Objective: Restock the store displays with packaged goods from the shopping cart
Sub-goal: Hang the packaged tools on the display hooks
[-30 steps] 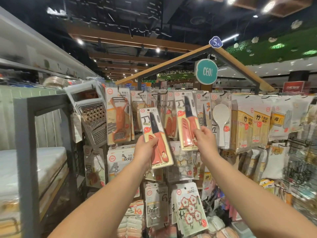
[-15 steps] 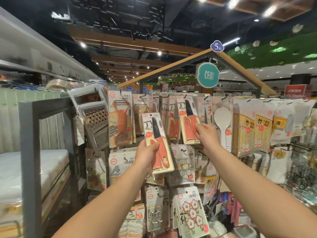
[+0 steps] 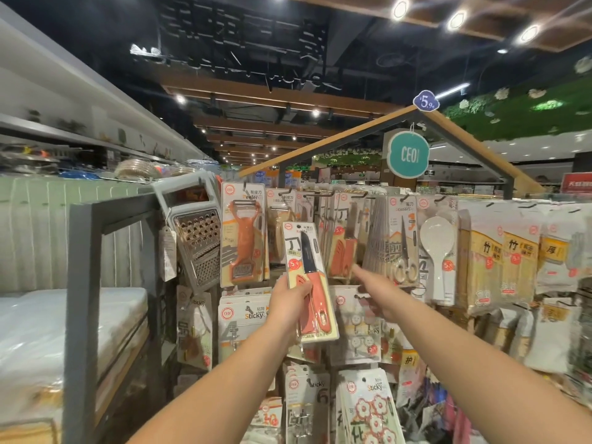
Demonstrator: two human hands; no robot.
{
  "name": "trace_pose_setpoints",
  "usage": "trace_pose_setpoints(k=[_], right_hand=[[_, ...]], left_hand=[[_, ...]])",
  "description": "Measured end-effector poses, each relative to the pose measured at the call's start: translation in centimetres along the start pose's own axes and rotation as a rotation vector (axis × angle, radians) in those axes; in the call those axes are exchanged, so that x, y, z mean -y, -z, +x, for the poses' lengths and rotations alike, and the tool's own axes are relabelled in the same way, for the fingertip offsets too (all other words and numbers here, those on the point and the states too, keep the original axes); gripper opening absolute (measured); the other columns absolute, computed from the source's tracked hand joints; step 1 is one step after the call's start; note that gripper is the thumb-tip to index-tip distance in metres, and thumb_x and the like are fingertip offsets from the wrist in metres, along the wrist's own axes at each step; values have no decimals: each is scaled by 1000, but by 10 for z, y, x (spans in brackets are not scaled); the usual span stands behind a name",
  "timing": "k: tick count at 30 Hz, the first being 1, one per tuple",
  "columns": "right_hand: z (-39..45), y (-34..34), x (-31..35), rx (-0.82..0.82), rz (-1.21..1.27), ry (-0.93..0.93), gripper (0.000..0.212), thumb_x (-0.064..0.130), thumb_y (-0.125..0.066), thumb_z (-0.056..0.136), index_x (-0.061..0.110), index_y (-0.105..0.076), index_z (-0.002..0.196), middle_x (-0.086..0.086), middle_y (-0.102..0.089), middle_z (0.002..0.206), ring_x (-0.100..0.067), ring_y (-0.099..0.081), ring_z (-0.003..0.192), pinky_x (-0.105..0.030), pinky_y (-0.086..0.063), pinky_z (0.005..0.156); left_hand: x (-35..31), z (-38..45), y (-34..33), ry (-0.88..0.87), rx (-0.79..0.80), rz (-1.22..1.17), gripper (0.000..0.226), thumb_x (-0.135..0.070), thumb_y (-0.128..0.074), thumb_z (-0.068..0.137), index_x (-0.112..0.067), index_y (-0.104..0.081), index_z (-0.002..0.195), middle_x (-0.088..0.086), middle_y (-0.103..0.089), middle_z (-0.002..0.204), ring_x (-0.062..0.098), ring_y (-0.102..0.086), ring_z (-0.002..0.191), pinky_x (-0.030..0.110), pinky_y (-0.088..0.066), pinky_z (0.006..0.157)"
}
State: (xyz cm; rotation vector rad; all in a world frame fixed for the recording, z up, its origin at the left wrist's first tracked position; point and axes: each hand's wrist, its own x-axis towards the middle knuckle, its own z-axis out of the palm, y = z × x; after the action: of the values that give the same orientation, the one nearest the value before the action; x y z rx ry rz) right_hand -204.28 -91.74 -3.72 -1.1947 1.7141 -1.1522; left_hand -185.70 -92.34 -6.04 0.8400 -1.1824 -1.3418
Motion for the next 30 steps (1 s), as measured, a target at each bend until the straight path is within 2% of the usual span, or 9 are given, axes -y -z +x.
trace_pose_setpoints(k=[4, 8, 11, 15, 17, 19, 22, 26, 30], right_hand=[[-20, -10, -12, 412, 74, -70, 42, 48, -55, 94, 12, -59, 117, -7, -69, 107, -22, -69, 86, -38, -60, 73], [-36, -17, -14, 518, 67, -1, 42, 28, -69, 86, 12, -60, 123, -7, -71, 104, -18, -70, 89, -27, -61, 63], [-37, -19, -20, 434, 87, 63, 21, 21, -63, 95, 18, -64, 116, -7, -70, 99, -15, -68, 84, -25, -59, 61], [-35, -11, -29, 215, 139, 168, 27, 21, -63, 96, 16, -62, 123, -6, -74, 100, -15, -71, 83, -26, -57, 56], [-32, -4, -33, 61, 142, 226, 31, 20, -62, 96, 11, -59, 126, -3, -74, 99, -13, -73, 81, -32, -61, 63], [-27, 4, -37, -83, 153, 278, 35, 19, -60, 97, 9, -55, 130, -6, -71, 110, -18, -73, 90, -34, -62, 69], [-24, 17, -38, -230, 291, 306, 28, 16, -55, 99, 14, -53, 127, -6, -67, 117, -22, -71, 96, -25, -60, 60], [-26, 29, -29, -276, 340, 297, 17, 17, -53, 101, 19, -52, 118, -3, -66, 112, -28, -68, 98, -16, -50, 44], [-16, 31, -24, -253, 276, 268, 45, 26, -59, 98, 10, -48, 138, -13, -60, 129, -23, -69, 73, -19, -51, 46]], left_hand=[[-2, -2, 0, -19, -47, -3, 19, -8, -55, 98, -12, -57, 116, 11, -71, 107, 28, -69, 98, 48, -53, 94], [3, 2, -7, -16, -19, -15, 17, -7, -56, 96, -15, -60, 110, 12, -71, 106, 29, -69, 98, 51, -53, 95], [3, 3, -16, -7, 20, -58, 16, -4, -53, 98, -14, -60, 109, 11, -71, 103, 26, -69, 94, 44, -56, 89], [1, 2, -22, 5, 105, 7, 22, -15, -62, 94, -14, -61, 116, 5, -73, 105, 15, -67, 88, 29, -48, 69], [2, 3, -24, 43, 149, 94, 35, -22, -66, 91, -17, -59, 124, 5, -68, 119, 17, -62, 105, 32, -43, 79], [0, 4, -25, 70, 145, 120, 42, -25, -68, 90, -20, -55, 129, 3, -63, 125, 20, -55, 117, 36, -41, 91], [-1, 8, -25, 83, 138, 116, 40, -27, -68, 90, -22, -55, 127, 1, -62, 123, 18, -55, 117, 34, -40, 88], [0, 10, -24, 103, 164, 133, 35, -26, -67, 91, -22, -55, 124, 0, -61, 121, 17, -54, 117, 35, -41, 92], [4, 11, -23, 121, 184, 129, 34, -24, -67, 91, -22, -55, 123, 0, -61, 119, 16, -54, 114, 39, -42, 102]])
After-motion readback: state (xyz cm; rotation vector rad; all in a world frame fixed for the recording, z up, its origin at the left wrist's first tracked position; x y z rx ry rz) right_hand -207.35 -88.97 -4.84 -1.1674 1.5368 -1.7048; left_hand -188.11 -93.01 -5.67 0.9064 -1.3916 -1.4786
